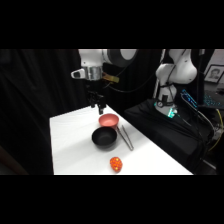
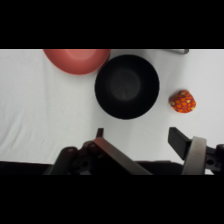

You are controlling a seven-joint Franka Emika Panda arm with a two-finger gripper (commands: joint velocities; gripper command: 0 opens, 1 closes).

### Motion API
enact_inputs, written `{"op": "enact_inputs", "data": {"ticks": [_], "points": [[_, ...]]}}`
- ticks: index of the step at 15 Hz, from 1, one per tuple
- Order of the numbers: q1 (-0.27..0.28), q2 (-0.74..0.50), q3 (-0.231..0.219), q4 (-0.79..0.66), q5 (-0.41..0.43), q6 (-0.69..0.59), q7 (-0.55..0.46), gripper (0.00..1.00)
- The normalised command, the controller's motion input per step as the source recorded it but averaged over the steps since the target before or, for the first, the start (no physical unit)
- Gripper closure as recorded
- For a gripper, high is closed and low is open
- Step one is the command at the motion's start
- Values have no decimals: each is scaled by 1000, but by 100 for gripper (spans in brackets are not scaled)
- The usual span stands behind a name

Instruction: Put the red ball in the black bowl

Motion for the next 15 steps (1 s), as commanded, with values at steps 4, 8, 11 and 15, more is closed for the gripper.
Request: {"op": "enact_inputs", "data": {"ticks": [4,8,11,15], "points": [[14,-15,46,-19,-56,8,76,0],[87,28,74,9,-124,47,241,0],[112,169,58,88,-169,151,384,0],[102,232,40,140,-121,174,335,0]]}}
